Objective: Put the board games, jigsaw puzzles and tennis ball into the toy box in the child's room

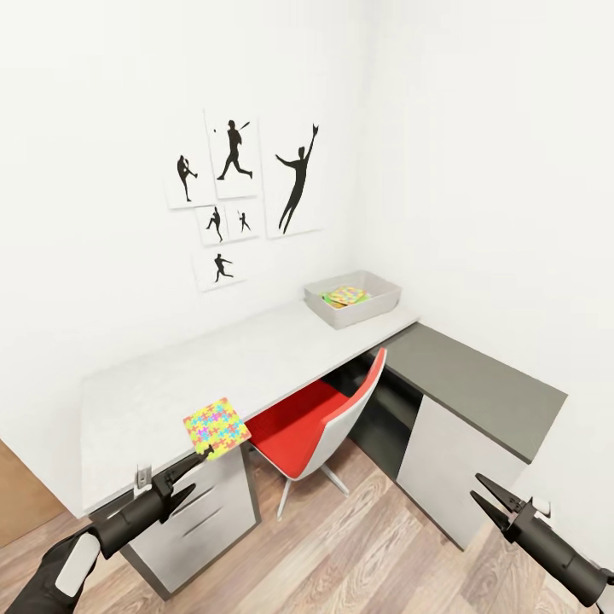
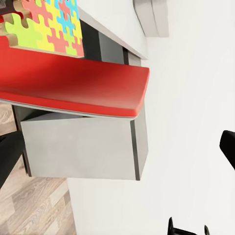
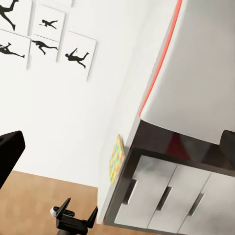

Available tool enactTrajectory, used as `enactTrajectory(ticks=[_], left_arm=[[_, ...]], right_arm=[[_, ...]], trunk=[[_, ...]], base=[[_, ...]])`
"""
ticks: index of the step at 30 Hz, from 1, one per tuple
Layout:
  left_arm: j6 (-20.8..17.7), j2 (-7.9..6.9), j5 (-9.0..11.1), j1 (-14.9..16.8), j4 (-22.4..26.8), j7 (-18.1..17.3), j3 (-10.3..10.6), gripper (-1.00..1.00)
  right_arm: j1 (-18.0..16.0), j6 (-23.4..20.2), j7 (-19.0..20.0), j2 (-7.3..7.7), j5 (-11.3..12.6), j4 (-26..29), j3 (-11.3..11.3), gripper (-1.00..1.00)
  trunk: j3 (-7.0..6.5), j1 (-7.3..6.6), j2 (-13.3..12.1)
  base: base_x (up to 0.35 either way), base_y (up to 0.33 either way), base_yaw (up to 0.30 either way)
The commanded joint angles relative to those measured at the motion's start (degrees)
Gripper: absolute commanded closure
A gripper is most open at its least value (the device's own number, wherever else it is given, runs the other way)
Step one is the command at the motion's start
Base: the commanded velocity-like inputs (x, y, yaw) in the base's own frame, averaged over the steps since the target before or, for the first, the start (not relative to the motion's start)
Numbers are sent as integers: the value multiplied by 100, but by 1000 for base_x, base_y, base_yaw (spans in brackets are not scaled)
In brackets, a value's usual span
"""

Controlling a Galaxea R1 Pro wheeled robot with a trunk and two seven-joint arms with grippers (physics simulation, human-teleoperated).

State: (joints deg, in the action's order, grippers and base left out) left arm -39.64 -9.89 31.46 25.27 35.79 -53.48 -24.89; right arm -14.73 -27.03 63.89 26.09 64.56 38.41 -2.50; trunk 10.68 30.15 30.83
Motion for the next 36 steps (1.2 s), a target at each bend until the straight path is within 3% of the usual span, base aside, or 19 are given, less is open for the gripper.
enactTrajectory(ticks=[1, 27, 36], left_arm=[[-39, 0, 18, 5, -1, -10, -7, -100], [-32, 7, 27, 5, -11, 7, -16, -100], [-19, 6, 27, 5, -16, 2, -16, -100]], right_arm=[[-4, -49, 3, 2, 40, -1, 4, -100], [-4, -27, -11, -7, 24, -1, 25, -100], [-4, -22, -262, -8, 30, -1, 31, -100]], trunk=[[28, 25, 51], [495, 596, 1094], [657, 793, 1455]], base=[[0, 0, 0], [0, 0, 0], [0, 0, 0]])
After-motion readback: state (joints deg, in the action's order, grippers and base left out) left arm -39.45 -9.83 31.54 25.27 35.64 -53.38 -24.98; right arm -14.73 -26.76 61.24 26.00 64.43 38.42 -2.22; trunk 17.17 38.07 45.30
